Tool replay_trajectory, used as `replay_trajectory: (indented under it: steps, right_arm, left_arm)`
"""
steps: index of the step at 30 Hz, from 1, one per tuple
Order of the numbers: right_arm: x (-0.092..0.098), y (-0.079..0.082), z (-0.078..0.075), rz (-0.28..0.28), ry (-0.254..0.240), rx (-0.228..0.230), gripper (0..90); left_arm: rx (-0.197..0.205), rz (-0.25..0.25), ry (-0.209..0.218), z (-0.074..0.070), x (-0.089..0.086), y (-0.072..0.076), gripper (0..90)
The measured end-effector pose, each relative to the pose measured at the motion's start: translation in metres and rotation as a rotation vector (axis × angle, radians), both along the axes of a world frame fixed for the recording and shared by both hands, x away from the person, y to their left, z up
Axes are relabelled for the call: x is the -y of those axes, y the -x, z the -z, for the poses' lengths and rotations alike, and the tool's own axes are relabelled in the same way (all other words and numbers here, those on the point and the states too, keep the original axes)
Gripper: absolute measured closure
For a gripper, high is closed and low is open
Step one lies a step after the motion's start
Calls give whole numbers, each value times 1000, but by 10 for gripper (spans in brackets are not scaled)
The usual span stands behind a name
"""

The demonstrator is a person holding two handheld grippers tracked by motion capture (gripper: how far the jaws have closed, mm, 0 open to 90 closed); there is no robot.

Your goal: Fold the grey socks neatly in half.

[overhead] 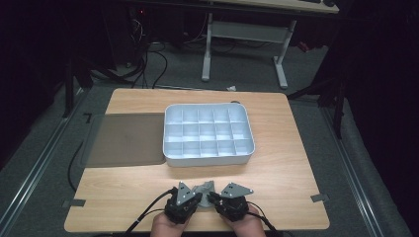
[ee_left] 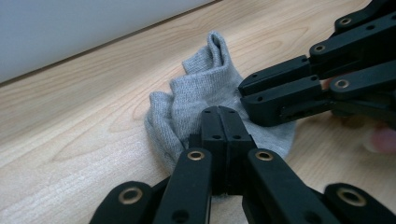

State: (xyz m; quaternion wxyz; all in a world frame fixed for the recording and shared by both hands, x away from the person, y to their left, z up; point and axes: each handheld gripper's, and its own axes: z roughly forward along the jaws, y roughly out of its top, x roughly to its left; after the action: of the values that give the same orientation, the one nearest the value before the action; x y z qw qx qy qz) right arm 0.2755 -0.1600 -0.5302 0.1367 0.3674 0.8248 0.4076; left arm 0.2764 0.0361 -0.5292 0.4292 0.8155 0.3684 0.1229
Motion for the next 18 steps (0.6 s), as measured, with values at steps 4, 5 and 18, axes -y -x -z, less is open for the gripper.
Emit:
replay_trajectory:
  steps: [4, 5, 18]
  right_arm:
    - [1, -1, 0, 8, -3, -1, 824]
    - [1, -1, 0, 8, -3, -1, 824]
    - [23, -5, -8, 163, -100, -93, 610]
  left_arm:
    - [22, -1, -33, 1, 6, -6, 900]
    - [22, -1, -33, 1, 6, -6, 900]
    - [55, -22, -50, 2, 15, -9, 900]
